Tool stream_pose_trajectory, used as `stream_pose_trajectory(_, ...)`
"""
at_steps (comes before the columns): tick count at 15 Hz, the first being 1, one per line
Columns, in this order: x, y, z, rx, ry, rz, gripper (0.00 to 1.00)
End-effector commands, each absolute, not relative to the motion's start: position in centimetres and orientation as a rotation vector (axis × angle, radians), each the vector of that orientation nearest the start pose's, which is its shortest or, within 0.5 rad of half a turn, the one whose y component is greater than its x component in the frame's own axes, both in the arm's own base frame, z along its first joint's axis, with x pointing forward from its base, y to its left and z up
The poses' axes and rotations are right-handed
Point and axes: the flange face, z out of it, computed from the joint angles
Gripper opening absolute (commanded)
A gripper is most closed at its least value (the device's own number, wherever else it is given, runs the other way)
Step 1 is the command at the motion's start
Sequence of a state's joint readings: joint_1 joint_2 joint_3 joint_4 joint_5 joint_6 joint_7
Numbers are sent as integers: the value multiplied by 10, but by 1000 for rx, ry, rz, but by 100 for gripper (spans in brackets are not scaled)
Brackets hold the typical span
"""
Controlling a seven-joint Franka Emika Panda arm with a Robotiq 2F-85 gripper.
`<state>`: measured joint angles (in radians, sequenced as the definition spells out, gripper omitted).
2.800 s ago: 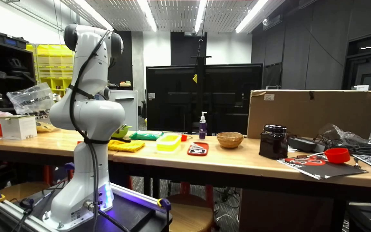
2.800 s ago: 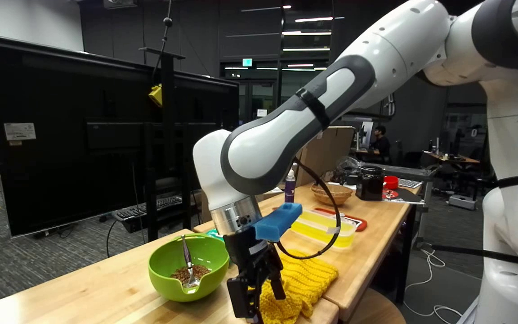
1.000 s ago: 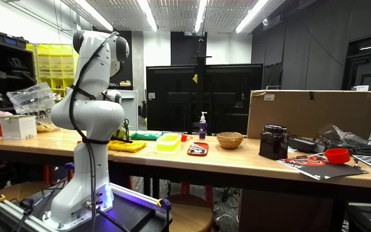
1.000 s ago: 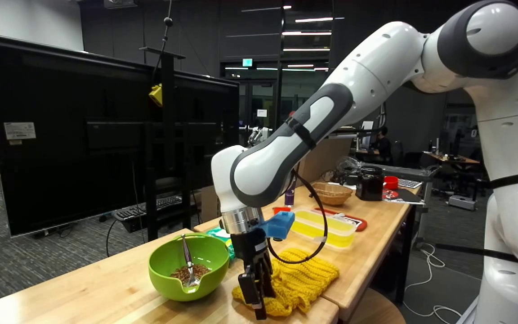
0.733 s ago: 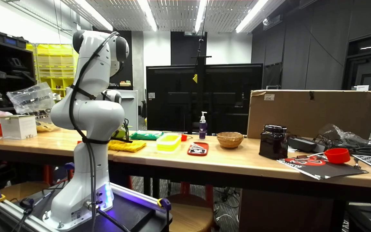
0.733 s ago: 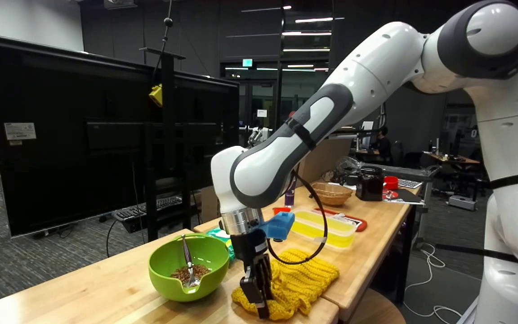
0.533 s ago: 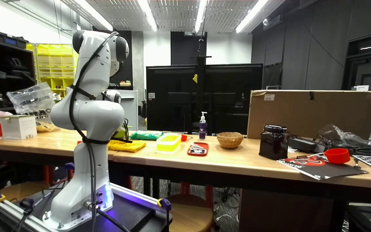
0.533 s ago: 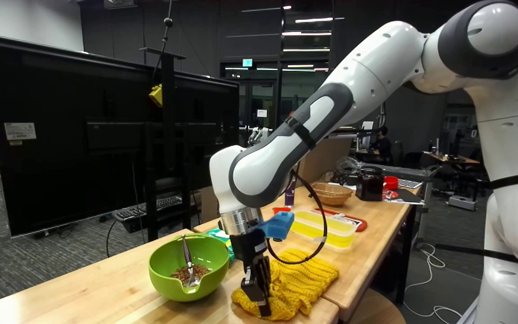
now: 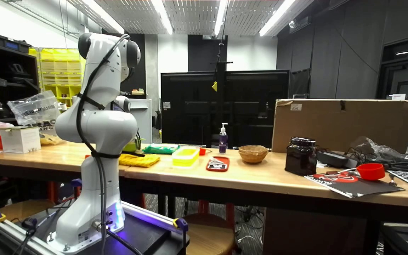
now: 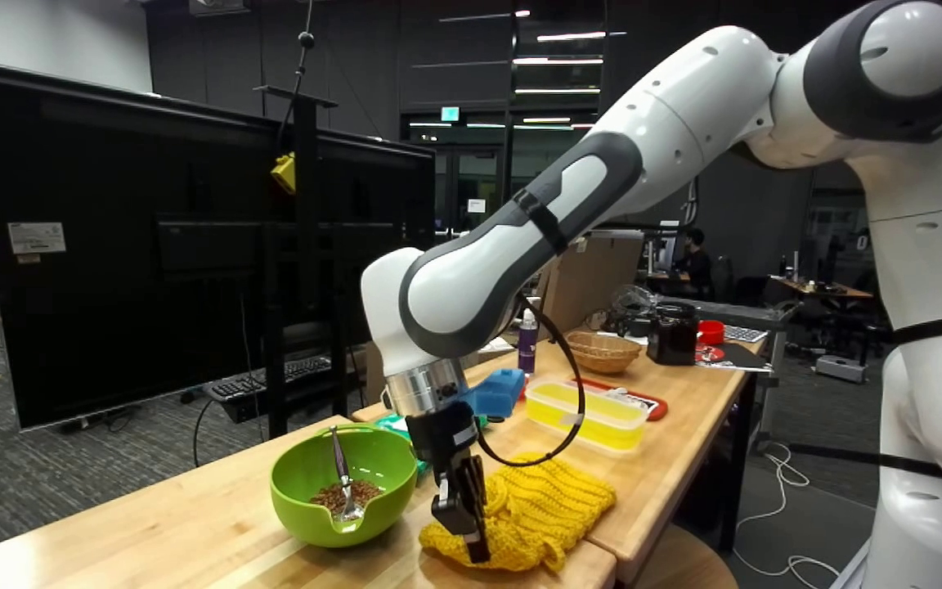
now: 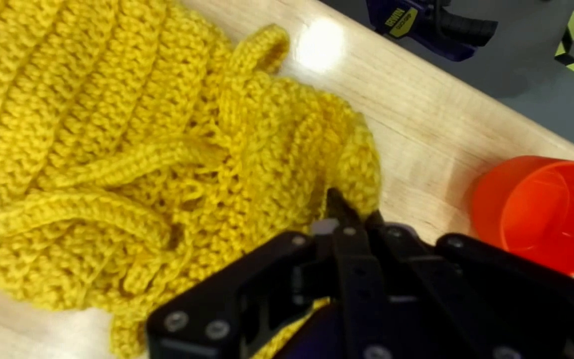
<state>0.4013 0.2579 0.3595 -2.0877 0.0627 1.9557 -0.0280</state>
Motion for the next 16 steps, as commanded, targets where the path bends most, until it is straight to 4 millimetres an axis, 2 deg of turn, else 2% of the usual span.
stream_pose_trajectory(1,388,380,306,-2874,-1190,628,1)
stream_pose_trajectory(5,393,389,314,-2846,-1210,624,1)
stream_pose_trajectory(11,398,390,297,-2794,-1228,639,1)
stream_pose_trajectory(12,398,390,294,-2788,-1228,648,29)
stream_pose_trajectory(14,400,388,289,-2783,-1228,661,34)
stream_pose_trajectory(16,403,386,285,-2782,-1224,667,47)
